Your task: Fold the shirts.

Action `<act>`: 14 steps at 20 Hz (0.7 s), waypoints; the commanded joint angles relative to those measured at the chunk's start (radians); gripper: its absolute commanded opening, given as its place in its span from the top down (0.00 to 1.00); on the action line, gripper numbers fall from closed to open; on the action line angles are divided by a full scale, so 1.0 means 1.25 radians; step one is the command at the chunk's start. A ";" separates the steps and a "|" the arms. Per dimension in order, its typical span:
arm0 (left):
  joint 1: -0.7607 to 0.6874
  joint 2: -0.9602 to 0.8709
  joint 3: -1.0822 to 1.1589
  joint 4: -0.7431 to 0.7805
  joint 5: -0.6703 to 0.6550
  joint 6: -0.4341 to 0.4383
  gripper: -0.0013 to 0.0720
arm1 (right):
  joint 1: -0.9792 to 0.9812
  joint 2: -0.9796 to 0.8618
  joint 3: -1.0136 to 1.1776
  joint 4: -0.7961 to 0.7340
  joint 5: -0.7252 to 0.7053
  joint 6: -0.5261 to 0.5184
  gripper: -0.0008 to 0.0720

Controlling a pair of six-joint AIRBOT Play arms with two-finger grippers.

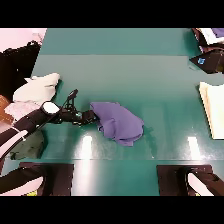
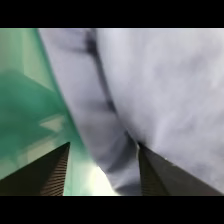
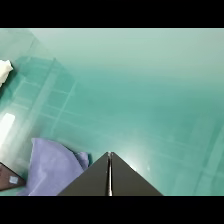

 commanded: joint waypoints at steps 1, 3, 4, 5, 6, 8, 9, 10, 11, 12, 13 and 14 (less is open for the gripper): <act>-0.051 -0.043 -0.003 -0.036 0.020 0.013 0.30 | -0.001 0.001 0.000 0.000 0.003 0.001 0.96; -0.055 -0.053 -0.002 -0.041 0.029 0.013 0.30 | -0.001 0.001 0.000 0.000 0.014 0.001 0.96; -0.055 -0.049 0.001 -0.041 0.031 0.013 0.30 | -0.001 0.001 0.000 -0.001 0.028 0.001 0.96; -0.055 -0.048 0.010 -0.039 0.022 0.013 0.30 | -0.001 0.001 0.000 -0.004 0.044 0.001 0.96; -0.055 -0.048 0.023 -0.033 0.009 0.013 0.32 | -0.001 0.001 -0.001 -0.009 0.064 0.001 0.96; -0.055 -0.048 0.063 -0.013 -0.022 0.015 0.94 | -0.001 0.001 -0.003 -0.009 0.110 0.001 0.96; -0.055 -0.048 0.089 0.004 -0.038 0.014 0.94 | 0.000 0.001 -0.012 -0.009 0.127 0.001 0.96; -0.055 -0.048 0.118 0.030 -0.053 0.013 0.95 | -0.001 0.001 -0.031 -0.009 0.143 0.016 0.96; -0.055 -0.048 0.150 0.060 -0.069 0.013 0.95 | -0.001 0.001 -0.066 -0.010 0.154 0.034 0.96; -0.055 -0.048 0.185 0.095 -0.086 0.013 0.95 | 0.000 0.001 -0.108 -0.009 0.167 0.037 0.96; -0.055 -0.048 0.214 0.126 -0.100 0.012 0.95 | 0.000 0.001 -0.161 -0.009 0.173 0.043 0.96; -0.055 -0.048 0.243 0.158 -0.114 0.011 0.95 | 0.000 0.001 -0.226 -0.006 0.175 0.053 0.96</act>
